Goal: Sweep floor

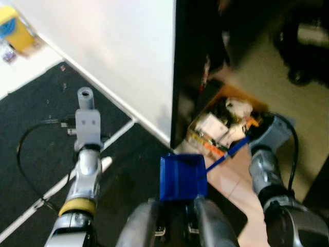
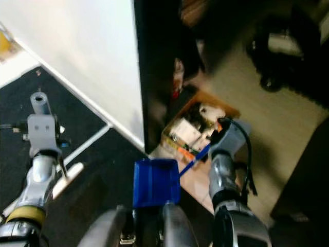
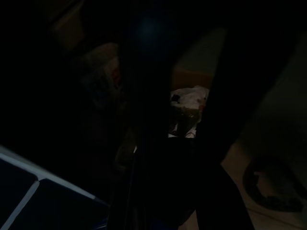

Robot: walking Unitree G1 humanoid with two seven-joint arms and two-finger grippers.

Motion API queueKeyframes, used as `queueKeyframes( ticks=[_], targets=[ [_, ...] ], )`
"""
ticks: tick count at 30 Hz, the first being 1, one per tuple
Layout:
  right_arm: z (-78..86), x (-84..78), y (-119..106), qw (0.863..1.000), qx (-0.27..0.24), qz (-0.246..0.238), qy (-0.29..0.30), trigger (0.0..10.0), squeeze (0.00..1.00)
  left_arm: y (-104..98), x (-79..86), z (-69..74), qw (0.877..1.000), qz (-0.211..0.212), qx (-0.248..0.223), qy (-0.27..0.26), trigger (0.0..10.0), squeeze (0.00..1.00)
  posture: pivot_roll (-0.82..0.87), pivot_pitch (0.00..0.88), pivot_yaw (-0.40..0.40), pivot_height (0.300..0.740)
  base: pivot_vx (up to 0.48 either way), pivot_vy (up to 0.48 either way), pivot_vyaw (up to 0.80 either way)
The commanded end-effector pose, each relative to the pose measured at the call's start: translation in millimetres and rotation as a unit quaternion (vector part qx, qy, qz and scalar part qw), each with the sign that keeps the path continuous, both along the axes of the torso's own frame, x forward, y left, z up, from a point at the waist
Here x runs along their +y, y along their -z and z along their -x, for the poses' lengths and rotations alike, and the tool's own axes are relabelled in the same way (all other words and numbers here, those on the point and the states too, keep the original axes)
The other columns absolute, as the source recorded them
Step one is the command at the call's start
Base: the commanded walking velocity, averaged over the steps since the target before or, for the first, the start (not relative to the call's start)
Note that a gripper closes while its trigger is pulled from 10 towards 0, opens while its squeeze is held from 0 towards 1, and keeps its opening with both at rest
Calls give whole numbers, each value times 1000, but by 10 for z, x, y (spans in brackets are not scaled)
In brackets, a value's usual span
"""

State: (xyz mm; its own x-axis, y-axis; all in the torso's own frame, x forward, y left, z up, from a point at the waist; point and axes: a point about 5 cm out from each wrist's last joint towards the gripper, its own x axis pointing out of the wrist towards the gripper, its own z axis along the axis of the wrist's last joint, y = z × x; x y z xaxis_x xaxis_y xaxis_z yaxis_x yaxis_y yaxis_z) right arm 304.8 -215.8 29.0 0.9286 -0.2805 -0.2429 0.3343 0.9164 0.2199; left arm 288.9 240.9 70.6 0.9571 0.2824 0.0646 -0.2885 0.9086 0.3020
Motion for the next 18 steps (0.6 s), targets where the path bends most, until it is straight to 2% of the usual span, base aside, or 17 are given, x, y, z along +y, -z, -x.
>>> queueKeyframes(
  ticks=[1, 18],
  targets=[
    [53, 29, 84, 1000, 16, -18, 4, 10000, 0, -7, 63, -5, 1000, -11, 6, -4, 10000, 0, 66, 100, -27, 740, 0, 480, -800],
    [42, 63, 95, 999, 20, -26, 2, 10000, 0, -29, 105, -21, 1000, -13, 8, -5, 10000, 0, 73, 103, -25, 740, 0, 480, -800]
  ],
)
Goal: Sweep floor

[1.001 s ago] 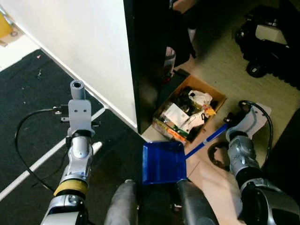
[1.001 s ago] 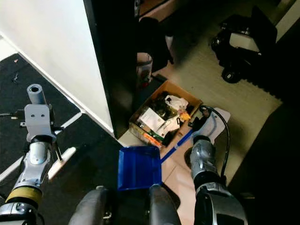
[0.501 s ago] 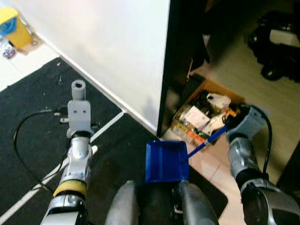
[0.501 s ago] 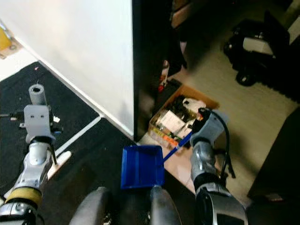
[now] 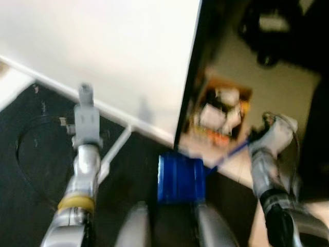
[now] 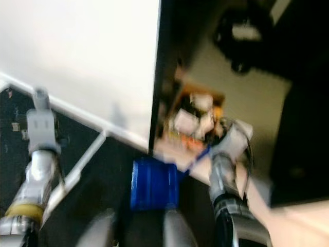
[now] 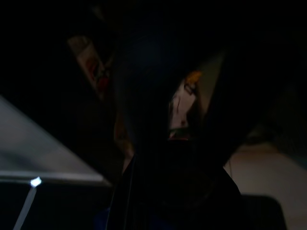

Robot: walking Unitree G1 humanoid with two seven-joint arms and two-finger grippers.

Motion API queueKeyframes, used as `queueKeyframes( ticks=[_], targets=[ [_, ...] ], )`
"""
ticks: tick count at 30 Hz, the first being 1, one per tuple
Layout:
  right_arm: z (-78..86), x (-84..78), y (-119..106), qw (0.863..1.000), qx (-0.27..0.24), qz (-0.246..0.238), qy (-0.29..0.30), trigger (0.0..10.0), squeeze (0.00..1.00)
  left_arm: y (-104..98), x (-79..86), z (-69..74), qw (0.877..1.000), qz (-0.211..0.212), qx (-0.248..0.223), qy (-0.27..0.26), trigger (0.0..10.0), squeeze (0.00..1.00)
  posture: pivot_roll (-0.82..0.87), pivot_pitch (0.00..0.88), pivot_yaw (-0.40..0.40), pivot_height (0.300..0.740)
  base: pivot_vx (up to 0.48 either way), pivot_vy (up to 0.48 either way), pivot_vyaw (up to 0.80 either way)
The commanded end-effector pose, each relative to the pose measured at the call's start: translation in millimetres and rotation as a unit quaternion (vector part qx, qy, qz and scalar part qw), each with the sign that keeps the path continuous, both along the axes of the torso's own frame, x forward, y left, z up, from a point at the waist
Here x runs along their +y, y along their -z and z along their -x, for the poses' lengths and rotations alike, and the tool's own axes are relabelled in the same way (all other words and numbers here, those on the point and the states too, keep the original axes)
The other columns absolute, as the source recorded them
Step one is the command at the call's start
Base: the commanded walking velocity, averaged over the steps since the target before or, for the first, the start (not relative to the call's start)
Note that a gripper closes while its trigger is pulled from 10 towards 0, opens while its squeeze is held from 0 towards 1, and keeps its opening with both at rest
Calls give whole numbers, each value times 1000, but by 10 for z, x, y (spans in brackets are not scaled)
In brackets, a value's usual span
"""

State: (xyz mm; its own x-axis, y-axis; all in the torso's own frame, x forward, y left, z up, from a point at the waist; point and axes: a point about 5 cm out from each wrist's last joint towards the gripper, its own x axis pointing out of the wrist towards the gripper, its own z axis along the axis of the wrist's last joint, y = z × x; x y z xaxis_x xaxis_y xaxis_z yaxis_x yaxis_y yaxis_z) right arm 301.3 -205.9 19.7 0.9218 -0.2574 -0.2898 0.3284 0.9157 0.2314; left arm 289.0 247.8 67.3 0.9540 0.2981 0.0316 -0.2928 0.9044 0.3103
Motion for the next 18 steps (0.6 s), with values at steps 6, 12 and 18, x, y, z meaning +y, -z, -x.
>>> queueKeyframes(
  ticks=[6, 12, 18],
  targets=[
    [-2, -42, -2, 1000, 1, -14, 16, 10000, 0, -71, 54, -22, 1000, -15, -9, 2, 10000, 0, 77, 108, -20, 740, 0, 480, -800],
    [0, -60, -5, 1000, 1, -11, 20, 10000, 0, -79, 66, -27, 1000, -15, -9, 2, 10000, 0, 79, 112, -20, 740, 0, 480, -569],
    [-4, -47, -10, 1000, -2, -9, 15, 10000, 0, -83, 71, -26, 1000, -15, -9, 1, 10000, 0, 82, 112, -21, 740, 0, 480, 0]
  ],
)
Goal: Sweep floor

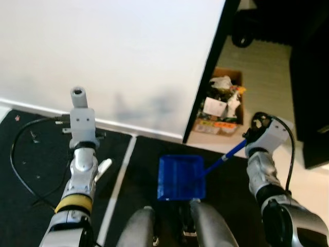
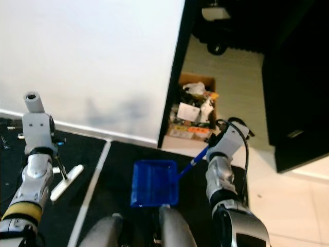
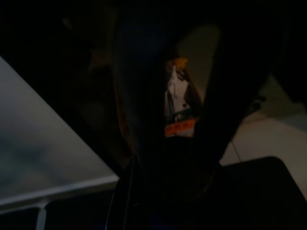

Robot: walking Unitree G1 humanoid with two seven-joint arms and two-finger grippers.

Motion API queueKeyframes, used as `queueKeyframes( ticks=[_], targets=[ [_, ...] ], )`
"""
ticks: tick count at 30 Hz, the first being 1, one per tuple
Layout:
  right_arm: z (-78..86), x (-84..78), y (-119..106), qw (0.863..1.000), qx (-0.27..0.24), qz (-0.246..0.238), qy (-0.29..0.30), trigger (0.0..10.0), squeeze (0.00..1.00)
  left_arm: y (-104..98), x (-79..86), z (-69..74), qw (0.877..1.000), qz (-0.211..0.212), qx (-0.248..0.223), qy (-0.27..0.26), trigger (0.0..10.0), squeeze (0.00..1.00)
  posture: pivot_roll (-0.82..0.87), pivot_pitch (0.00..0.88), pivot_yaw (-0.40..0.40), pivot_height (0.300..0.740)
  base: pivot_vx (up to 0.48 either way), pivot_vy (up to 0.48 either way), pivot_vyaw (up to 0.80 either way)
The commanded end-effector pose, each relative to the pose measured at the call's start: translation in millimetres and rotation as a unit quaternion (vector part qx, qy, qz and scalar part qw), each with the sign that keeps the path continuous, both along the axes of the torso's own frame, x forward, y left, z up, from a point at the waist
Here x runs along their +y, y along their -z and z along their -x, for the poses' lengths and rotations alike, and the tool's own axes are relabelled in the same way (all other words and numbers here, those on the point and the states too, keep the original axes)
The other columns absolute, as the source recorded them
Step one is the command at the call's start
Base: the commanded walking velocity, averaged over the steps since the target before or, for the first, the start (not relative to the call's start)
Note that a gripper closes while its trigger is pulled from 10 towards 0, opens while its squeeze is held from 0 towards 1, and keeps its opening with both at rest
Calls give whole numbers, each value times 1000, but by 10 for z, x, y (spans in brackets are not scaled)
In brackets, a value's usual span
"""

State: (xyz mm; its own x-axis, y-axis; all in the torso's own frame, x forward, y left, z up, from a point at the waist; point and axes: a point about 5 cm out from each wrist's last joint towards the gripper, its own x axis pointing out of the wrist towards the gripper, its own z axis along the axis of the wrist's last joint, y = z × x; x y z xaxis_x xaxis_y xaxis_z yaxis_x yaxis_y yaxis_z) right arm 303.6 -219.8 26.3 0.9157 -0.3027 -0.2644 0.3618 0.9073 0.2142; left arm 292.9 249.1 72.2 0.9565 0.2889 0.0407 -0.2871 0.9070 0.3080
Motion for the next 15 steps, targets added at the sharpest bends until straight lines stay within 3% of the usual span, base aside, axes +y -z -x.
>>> queueKeyframes(
  ticks=[1, 15],
  targets=[
    [18, 95, 56, 1000, 7, -23, -6, 10000, 0, -35, 59, 17, 1000, -14, -5, -4, 10000, 0, 85, 113, -23, 740, 0, 480, 0],
    [-14, 143, 38, 999, 4, -30, -14, 10000, 0, -23, 66, 63, 1000, -12, -7, -10, 10000, 0, 94, 116, -30, 740, 0, 480, 0]
  ],
)
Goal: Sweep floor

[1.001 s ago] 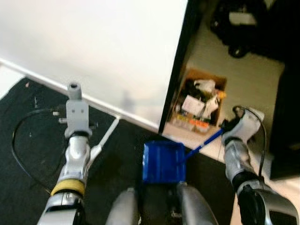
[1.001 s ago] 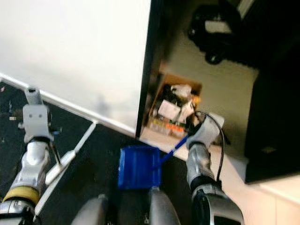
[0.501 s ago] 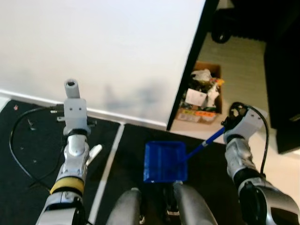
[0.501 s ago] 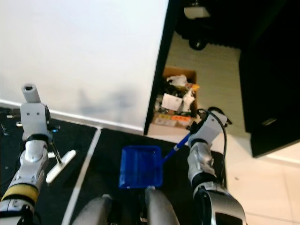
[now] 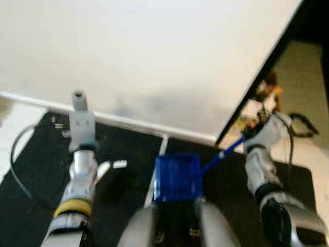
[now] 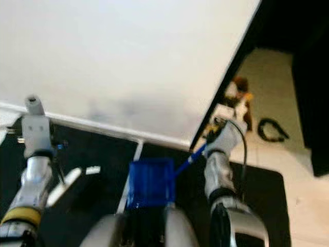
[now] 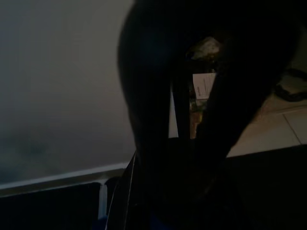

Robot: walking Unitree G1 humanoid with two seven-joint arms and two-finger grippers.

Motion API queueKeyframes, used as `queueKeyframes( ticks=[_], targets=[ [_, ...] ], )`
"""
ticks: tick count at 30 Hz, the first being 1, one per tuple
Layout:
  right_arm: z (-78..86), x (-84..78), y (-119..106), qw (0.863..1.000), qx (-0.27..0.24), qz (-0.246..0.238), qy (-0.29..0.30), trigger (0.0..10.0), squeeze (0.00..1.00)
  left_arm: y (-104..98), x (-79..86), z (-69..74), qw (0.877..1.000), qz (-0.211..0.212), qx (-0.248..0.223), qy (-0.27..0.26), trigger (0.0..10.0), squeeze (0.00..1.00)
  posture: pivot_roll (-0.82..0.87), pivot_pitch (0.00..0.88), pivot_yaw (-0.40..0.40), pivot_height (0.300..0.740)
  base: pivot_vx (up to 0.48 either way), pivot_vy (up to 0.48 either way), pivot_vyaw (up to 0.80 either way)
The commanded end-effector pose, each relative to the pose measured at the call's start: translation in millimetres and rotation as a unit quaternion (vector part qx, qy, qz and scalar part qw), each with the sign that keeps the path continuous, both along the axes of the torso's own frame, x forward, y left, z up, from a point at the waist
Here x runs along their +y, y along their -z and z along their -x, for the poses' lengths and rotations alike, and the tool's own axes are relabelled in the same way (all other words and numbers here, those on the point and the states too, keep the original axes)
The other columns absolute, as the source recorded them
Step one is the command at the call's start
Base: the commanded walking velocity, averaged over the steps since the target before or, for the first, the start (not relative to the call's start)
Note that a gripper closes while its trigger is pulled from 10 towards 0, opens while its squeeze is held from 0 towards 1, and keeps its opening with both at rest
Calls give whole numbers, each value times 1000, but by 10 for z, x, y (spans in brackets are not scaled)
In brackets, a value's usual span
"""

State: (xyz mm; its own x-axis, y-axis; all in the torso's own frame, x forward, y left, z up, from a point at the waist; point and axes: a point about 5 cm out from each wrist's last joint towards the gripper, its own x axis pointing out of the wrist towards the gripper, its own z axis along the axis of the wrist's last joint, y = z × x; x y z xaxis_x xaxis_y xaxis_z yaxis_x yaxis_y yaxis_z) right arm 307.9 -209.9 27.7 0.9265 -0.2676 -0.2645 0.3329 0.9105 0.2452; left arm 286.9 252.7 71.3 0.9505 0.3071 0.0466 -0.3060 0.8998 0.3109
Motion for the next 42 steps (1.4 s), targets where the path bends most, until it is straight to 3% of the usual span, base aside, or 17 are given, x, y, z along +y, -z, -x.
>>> queueKeyframes(
  ticks=[1, 16, 42],
  targets=[
    [20, 51, 45, 1000, 8, -16, -1, 10000, 0, -31, 32, 6, 1000, -9, -4, -1, 10000, 0, 95, 115, -31, 740, 0, 480, 0],
    [-37, 124, 1, 1000, 0, -27, -14, 10000, 0, -31, 41, 25, 1000, -9, -4, -3, 10000, 0, 93, 118, -33, 740, 0, 480, 0],
    [-37, 41, -32, 1000, -12, -27, 8, 10000, 0, -47, 45, -2, 1000, -13, 0, 6, 10000, 0, 94, 102, -23, 740, 0, 480, 0]
  ],
)
